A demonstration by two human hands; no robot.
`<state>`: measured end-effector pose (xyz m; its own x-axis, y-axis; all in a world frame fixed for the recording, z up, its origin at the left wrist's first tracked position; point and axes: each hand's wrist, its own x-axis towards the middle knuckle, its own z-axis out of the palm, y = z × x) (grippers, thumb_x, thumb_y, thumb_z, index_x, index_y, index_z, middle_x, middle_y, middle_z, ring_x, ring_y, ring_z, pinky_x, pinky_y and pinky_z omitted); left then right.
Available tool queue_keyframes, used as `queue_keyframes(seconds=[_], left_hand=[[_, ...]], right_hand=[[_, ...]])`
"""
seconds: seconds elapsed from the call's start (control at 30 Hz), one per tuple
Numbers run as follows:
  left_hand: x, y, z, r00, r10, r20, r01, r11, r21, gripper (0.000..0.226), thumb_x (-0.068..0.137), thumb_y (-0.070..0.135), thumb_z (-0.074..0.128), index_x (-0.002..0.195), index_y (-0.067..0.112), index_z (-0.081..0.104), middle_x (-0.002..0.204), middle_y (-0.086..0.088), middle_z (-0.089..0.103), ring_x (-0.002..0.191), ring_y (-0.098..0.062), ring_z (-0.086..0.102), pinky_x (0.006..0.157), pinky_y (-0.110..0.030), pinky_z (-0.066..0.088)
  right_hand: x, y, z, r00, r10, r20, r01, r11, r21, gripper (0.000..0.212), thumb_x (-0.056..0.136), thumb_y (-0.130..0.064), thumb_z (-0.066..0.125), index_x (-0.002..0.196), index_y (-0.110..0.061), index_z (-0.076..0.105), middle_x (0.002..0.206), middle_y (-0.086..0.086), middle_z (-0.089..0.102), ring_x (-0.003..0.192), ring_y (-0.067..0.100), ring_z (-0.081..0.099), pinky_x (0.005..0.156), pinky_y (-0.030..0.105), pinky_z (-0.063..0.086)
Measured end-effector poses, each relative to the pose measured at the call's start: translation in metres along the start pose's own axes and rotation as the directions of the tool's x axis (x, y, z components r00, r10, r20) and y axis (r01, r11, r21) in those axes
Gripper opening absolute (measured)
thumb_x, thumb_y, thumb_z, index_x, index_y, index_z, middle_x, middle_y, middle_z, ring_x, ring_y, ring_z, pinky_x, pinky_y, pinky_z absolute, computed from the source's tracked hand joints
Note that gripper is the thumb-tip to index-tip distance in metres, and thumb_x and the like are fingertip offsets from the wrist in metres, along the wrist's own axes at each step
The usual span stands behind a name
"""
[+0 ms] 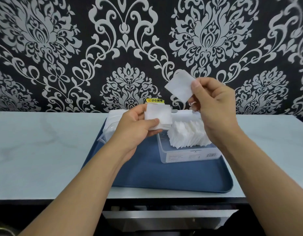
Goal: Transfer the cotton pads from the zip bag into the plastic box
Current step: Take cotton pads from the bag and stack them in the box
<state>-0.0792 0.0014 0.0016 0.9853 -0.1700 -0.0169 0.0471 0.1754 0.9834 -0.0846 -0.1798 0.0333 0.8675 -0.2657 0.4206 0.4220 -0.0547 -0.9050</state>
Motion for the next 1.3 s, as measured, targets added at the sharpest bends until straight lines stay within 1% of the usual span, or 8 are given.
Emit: queue_keyframes(seconds=[0.13, 0.67, 0.83, 0.93, 1.03, 1.1, 1.2, 1.3], left_hand=[[0.0, 0.001, 0.005, 1.0, 0.003, 0.024, -0.003, 1.0, -0.005, 0.028, 0.096, -0.002, 0.058, 0.112, 0.019, 0.068, 0.109, -0.007, 0.077, 0.098, -0.022, 0.075, 0.079, -0.033, 0.063], [-0.001, 0.003, 0.007, 1.0, -0.019, 0.02, 0.019, 1.0, -0.008, 0.037, 0.097, 0.0, 0.044, 0.108, 0.018, 0.074, 0.1, -0.01, 0.077, 0.09, -0.024, 0.076, 0.072, -0.035, 0.062], [0.001, 0.003, 0.01, 0.999, -0.03, -0.014, 0.03, 0.999, -0.025, 0.024, 0.101, 0.03, 0.053, 0.105, 0.017, 0.073, 0.102, -0.009, 0.078, 0.091, -0.024, 0.076, 0.075, -0.038, 0.063], [0.001, -0.004, 0.012, 0.999, 0.034, 0.0, -0.034, 0.996, 0.079, 0.024, 0.099, 0.004, 0.054, 0.105, 0.022, 0.07, 0.101, -0.004, 0.076, 0.092, -0.018, 0.075, 0.076, -0.034, 0.063], [0.003, -0.004, 0.014, 0.997, 0.05, -0.058, -0.049, 0.998, 0.026, 0.025, 0.102, 0.003, 0.049, 0.111, 0.018, 0.067, 0.096, 0.002, 0.075, 0.084, -0.012, 0.076, 0.07, -0.027, 0.062], [0.005, -0.003, 0.017, 0.997, 0.039, -0.064, -0.04, 0.999, -0.014, 0.025, 0.104, 0.006, 0.048, 0.121, 0.016, 0.063, 0.104, -0.001, 0.074, 0.087, -0.013, 0.076, 0.072, -0.027, 0.061], [0.008, -0.006, 0.023, 1.0, 0.019, -0.011, -0.019, 0.999, -0.026, 0.028, 0.105, 0.013, 0.047, 0.13, 0.02, 0.059, 0.112, -0.002, 0.072, 0.094, -0.017, 0.073, 0.076, -0.03, 0.062], [0.011, -0.01, 0.022, 0.988, 0.135, -0.068, -0.112, 0.955, 0.277, 0.027, 0.104, 0.026, 0.051, 0.13, 0.026, 0.059, 0.1, 0.006, 0.07, 0.084, -0.016, 0.068, 0.073, -0.032, 0.06]], right_hand=[[-0.01, 0.005, 0.004, 0.929, 0.203, 0.309, -0.223, 0.974, 0.029, 0.012, 0.096, -0.009, 0.062, 0.091, -0.005, 0.072, 0.065, 0.008, 0.055, 0.052, 0.01, 0.045, 0.048, 0.018, 0.037], [-0.008, 0.015, 0.004, 0.941, 0.161, 0.297, -0.066, 0.95, -0.305, 0.008, 0.093, -0.008, 0.066, 0.092, -0.003, 0.073, 0.056, 0.012, 0.057, 0.048, 0.014, 0.047, 0.049, 0.021, 0.042], [-0.009, 0.017, 0.003, 0.939, 0.153, 0.308, -0.046, 0.944, -0.327, 0.006, 0.093, -0.007, 0.066, 0.093, -0.003, 0.071, 0.053, 0.01, 0.053, 0.046, 0.016, 0.043, 0.047, 0.023, 0.039], [-0.011, 0.018, 0.006, 0.964, 0.14, 0.226, -0.048, 0.927, -0.371, 0.012, 0.091, -0.014, 0.07, 0.099, -0.008, 0.064, 0.054, 0.007, 0.057, 0.043, 0.011, 0.046, 0.05, 0.023, 0.041], [-0.009, 0.014, 0.004, 0.946, 0.295, 0.131, -0.207, 0.866, -0.454, 0.037, 0.085, -0.046, 0.073, 0.105, -0.017, 0.063, 0.076, 0.001, 0.066, 0.061, 0.011, 0.058, 0.059, 0.027, 0.046], [-0.009, 0.009, 0.001, 0.828, 0.51, 0.233, -0.394, 0.825, -0.404, 0.05, 0.082, -0.058, 0.07, 0.104, -0.014, 0.071, 0.089, -0.002, 0.069, 0.071, 0.011, 0.061, 0.06, 0.026, 0.046], [-0.008, 0.011, 0.002, 0.799, 0.537, 0.269, -0.463, 0.836, -0.295, 0.036, 0.084, -0.042, 0.074, 0.093, -0.008, 0.075, 0.082, -0.001, 0.069, 0.067, 0.01, 0.056, 0.057, 0.022, 0.043], [0.001, 0.01, -0.001, 0.834, 0.531, 0.153, -0.491, 0.839, -0.234, 0.02, 0.08, -0.031, 0.08, 0.075, -0.015, 0.07, 0.067, -0.002, 0.058, 0.057, 0.01, 0.048, 0.05, 0.021, 0.036]])
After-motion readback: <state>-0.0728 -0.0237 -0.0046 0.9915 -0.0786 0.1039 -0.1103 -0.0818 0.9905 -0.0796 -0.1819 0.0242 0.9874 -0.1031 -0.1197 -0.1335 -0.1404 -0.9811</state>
